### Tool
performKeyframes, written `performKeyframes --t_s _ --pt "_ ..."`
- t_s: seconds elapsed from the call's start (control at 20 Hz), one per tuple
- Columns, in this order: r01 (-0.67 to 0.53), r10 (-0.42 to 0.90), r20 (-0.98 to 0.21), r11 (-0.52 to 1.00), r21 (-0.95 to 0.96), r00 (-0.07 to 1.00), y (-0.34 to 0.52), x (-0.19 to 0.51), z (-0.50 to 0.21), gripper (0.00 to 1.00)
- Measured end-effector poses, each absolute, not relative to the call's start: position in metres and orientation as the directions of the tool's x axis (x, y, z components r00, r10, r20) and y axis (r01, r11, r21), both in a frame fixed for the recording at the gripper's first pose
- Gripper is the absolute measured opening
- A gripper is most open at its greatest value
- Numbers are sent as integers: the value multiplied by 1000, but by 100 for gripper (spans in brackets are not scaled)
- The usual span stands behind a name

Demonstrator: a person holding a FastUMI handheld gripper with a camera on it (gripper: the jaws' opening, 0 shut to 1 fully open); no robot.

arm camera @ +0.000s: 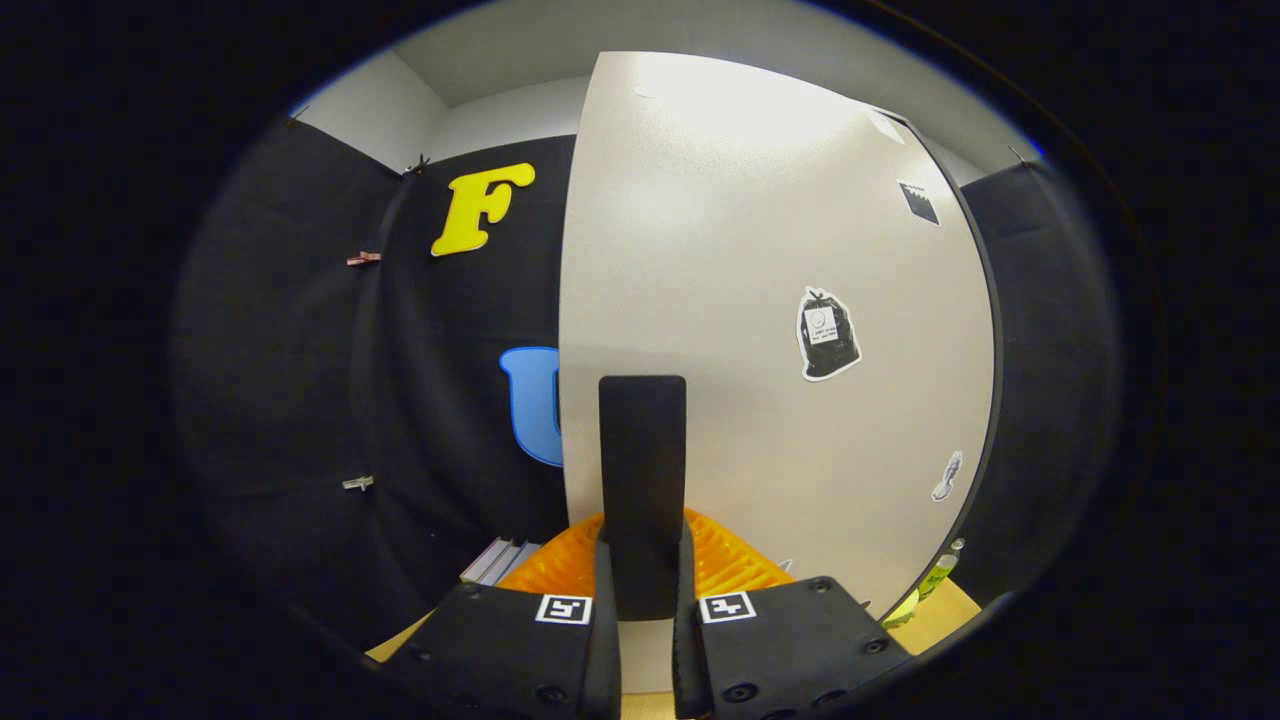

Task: Open the shoe cabinet door, grab the shoes and put them into the shoe cabinet, then close the shoe cabinet door.

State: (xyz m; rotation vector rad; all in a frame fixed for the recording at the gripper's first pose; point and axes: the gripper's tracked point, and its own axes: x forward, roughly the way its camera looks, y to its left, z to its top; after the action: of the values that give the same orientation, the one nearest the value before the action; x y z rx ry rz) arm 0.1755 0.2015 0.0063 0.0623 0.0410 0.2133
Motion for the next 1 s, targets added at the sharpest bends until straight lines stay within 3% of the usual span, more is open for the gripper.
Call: performKeyframes --t_s 1.0 --pt "-248 252 -44 965 90 967 153 111 15 24"
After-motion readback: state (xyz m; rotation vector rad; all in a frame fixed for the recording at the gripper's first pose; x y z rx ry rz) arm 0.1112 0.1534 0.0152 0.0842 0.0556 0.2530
